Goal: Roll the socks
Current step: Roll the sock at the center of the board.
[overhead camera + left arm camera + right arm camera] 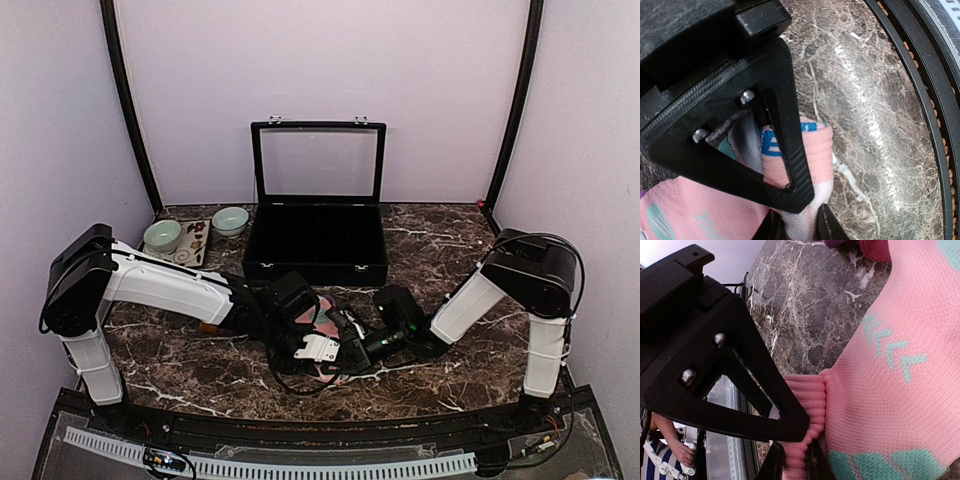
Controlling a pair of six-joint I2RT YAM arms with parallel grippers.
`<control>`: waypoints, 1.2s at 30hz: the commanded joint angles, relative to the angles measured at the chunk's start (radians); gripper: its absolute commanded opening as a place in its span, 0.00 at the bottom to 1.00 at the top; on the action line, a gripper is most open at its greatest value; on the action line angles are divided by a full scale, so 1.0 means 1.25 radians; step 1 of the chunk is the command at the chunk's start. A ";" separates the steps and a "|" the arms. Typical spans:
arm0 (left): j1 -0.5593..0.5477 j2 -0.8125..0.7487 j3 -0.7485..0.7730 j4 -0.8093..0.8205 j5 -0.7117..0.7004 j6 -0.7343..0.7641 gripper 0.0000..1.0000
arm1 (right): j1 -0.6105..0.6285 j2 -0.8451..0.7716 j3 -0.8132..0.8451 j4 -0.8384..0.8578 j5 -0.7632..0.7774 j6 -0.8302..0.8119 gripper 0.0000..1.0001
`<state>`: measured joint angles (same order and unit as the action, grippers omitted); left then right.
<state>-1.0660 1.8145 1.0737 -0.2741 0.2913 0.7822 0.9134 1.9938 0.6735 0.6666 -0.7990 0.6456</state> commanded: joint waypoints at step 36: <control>0.096 0.198 0.063 -0.234 0.191 -0.003 0.20 | 0.116 -0.749 -0.309 -0.344 0.853 -0.136 1.00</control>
<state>-0.9756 1.9652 1.1831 -0.2977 0.5983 0.8082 0.9871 1.2392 0.3218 0.2417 -0.0509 0.5030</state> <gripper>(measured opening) 0.198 0.996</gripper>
